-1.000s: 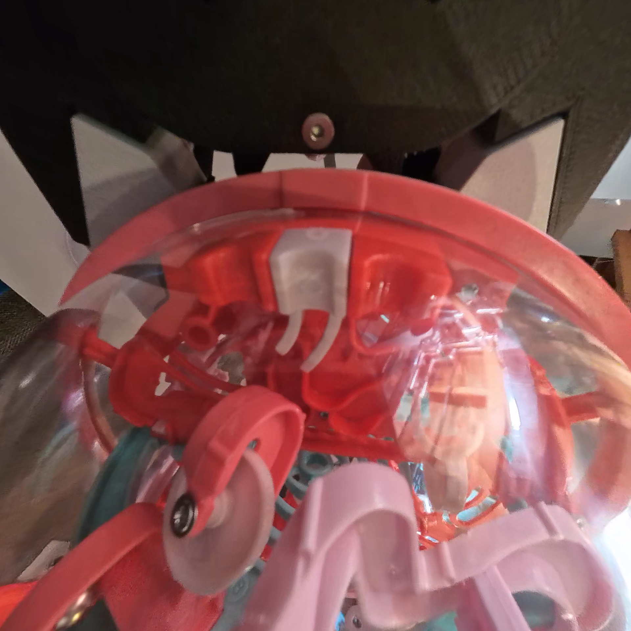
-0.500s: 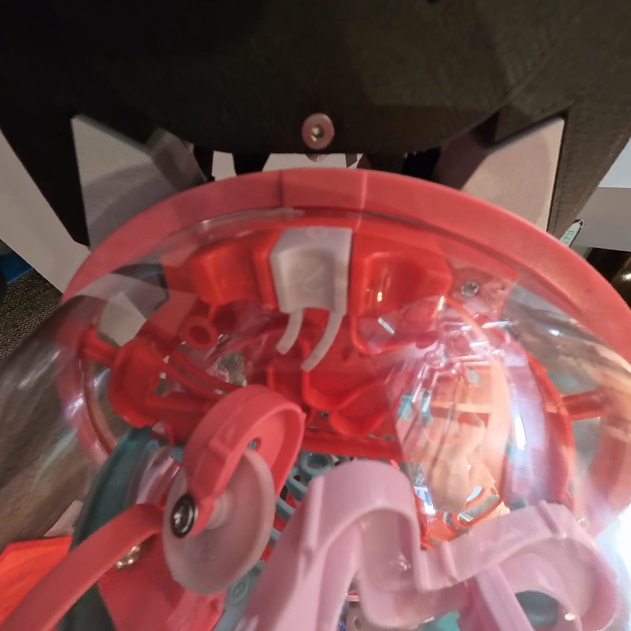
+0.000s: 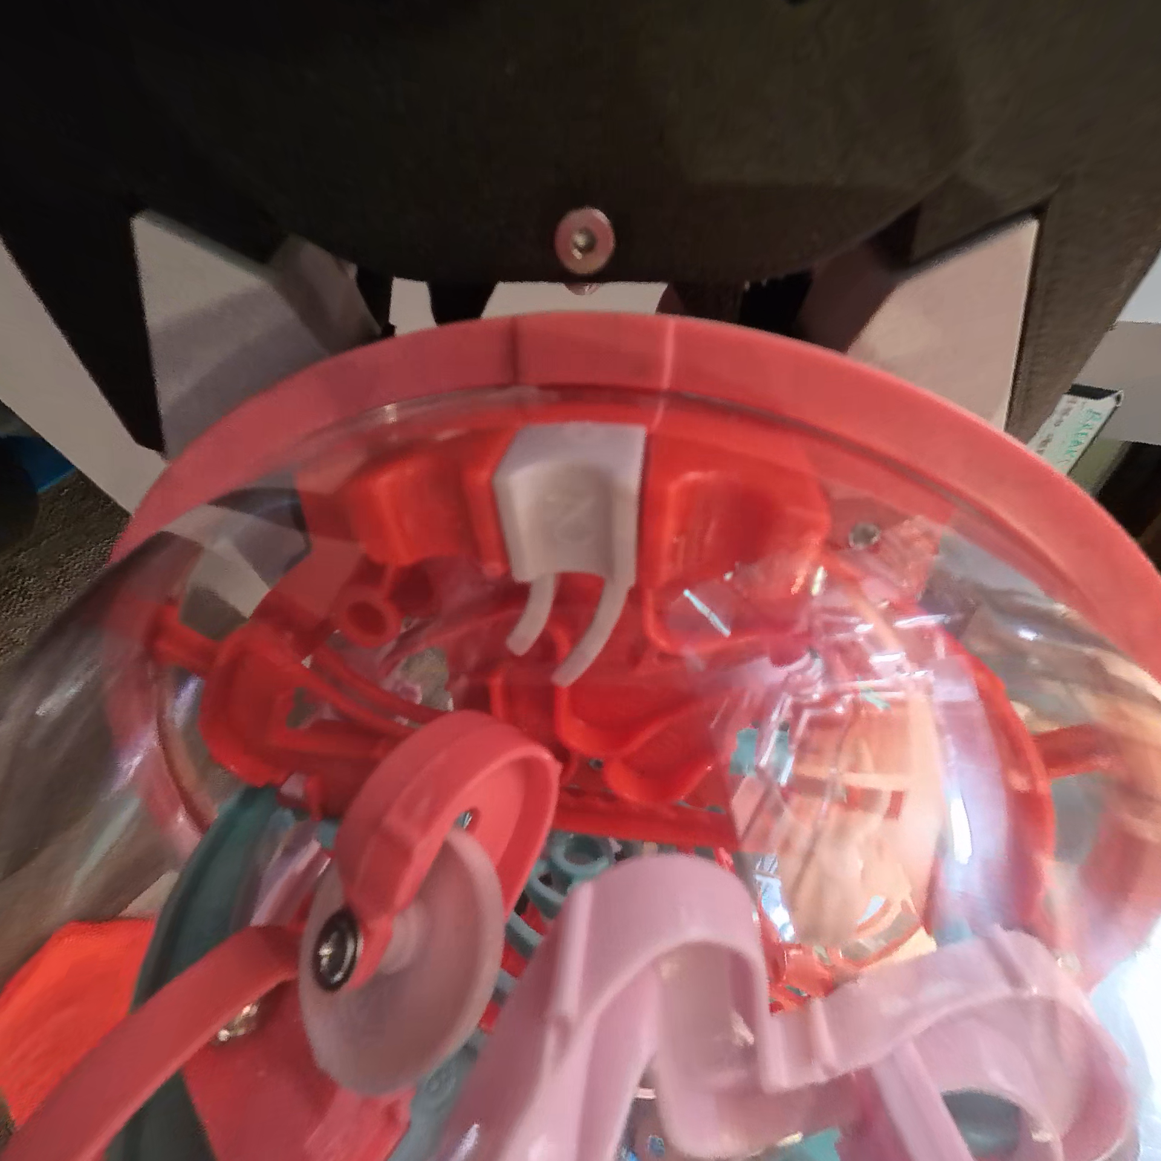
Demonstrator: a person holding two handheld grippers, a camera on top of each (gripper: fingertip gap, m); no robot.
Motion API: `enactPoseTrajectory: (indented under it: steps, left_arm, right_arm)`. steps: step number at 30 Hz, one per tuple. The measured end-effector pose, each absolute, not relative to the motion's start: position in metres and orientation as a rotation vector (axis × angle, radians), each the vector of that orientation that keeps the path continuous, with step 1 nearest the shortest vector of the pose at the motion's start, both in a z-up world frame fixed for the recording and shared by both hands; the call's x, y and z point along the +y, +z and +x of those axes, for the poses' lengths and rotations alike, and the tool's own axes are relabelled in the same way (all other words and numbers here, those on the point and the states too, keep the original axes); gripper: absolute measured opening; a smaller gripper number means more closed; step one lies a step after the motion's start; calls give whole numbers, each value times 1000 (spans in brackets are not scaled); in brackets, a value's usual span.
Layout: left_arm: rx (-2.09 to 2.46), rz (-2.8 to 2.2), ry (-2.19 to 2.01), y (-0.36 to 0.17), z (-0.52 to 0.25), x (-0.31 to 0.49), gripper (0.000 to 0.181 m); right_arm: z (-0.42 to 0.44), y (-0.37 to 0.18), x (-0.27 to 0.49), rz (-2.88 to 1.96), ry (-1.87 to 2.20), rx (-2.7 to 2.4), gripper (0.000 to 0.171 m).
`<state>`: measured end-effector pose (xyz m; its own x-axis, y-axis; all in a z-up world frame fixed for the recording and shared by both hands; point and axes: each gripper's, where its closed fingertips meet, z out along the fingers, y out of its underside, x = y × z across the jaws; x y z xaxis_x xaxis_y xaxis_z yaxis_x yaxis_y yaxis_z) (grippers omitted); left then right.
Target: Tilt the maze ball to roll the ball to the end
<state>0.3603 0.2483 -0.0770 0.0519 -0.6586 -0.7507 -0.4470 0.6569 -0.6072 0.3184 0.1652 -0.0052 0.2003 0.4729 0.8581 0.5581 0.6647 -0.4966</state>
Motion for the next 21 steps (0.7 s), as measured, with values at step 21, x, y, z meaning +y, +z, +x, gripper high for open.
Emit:
enactPoseTrajectory:
  steps: [21]
  left_arm:
    - [1537, -922, -413, -107, 352, 254, 158]
  right_arm:
    - [297, -31, 174, -990, -54, -1535, 117]
